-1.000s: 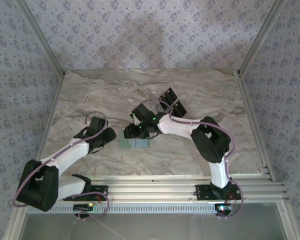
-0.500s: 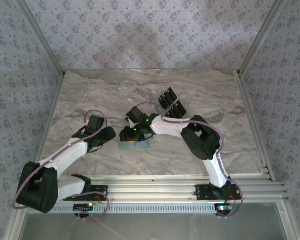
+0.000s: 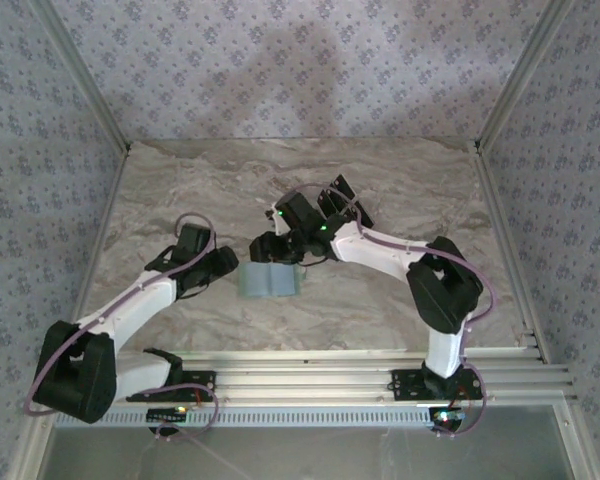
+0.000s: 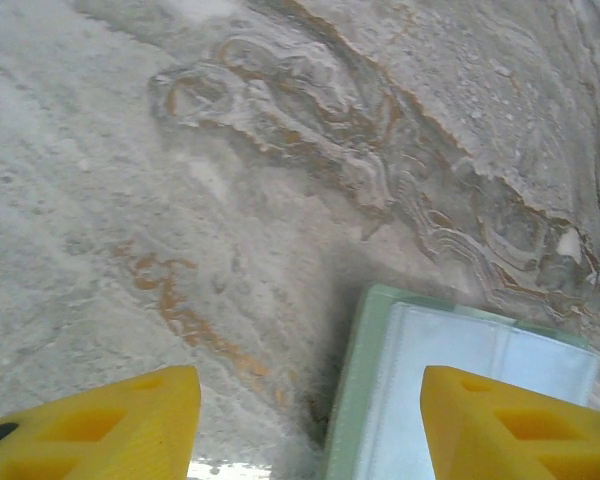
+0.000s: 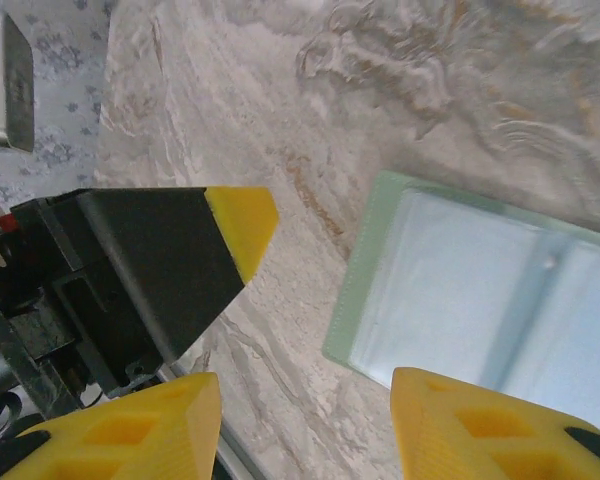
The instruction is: Put the credit cards into the card holder
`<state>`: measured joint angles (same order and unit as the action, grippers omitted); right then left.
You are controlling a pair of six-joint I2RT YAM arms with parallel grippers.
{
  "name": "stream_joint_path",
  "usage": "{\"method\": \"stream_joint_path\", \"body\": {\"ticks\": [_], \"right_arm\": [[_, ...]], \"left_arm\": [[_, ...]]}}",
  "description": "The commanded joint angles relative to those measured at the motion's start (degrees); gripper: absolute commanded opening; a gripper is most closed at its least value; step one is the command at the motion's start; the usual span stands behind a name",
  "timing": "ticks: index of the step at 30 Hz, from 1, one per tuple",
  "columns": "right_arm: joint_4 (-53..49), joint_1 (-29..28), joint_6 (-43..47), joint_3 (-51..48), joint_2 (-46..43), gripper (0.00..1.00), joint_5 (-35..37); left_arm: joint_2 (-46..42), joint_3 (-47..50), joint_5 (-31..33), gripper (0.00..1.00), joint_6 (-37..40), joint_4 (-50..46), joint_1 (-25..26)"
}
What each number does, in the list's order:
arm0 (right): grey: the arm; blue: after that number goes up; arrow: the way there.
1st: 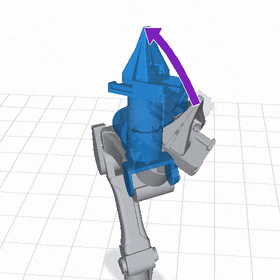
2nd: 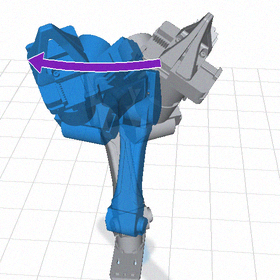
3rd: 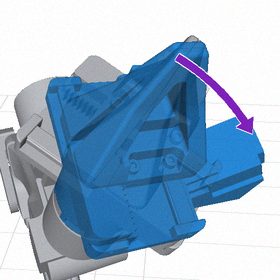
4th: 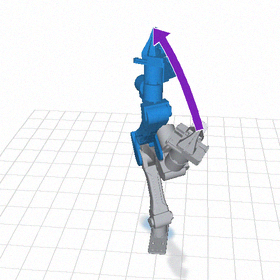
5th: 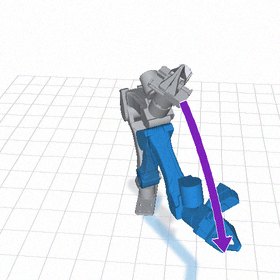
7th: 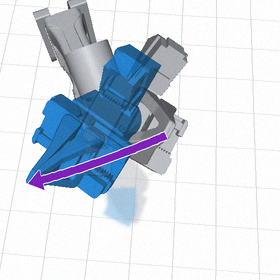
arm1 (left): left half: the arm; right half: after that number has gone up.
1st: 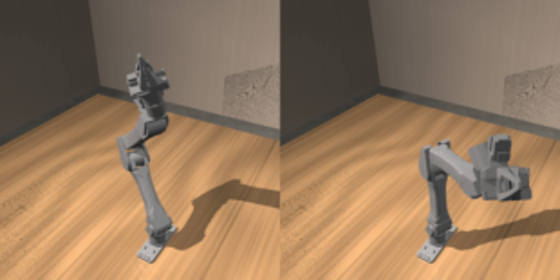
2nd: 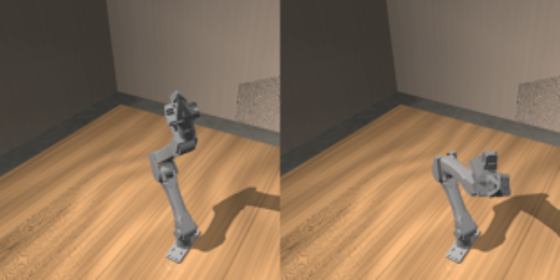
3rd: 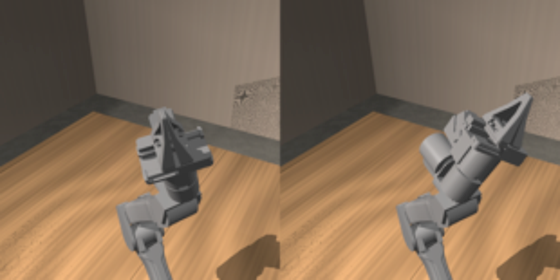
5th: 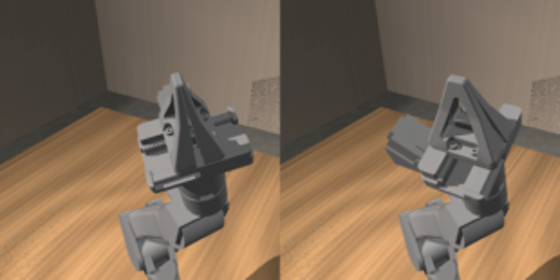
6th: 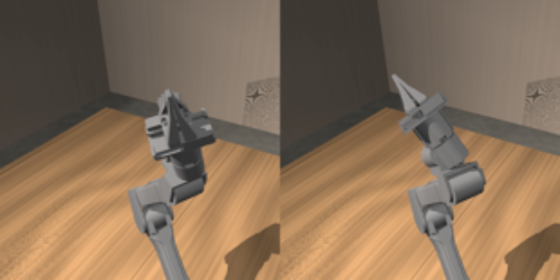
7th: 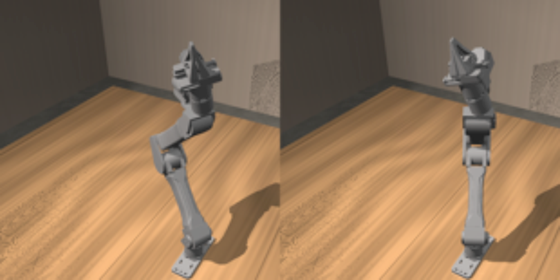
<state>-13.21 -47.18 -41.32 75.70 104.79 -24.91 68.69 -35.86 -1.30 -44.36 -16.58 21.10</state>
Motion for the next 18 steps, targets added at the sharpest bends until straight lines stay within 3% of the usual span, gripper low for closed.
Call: {"method": "stream_joint_path", "body": {"ticks": [1,8,18], "right_arm": [[0.9,1.0,-0.4,-4.7,0.9,0.5,-0.2],[4.7,1.7,-2.9,-9.3,4.9,0.49,-0.2],[6.8,3.0,-5.2,-13.9,5.2,0.48,1.1]], "left_arm": [[2.5,-2.9,-0.5,0.61,1.4,-0.6,2.3],[9.8,-6.6,4.3,0.61,4.1,-3.6,7.9],[15.6,-8.4,10.0,0.61,6.2,-10.9,9.0]]}}
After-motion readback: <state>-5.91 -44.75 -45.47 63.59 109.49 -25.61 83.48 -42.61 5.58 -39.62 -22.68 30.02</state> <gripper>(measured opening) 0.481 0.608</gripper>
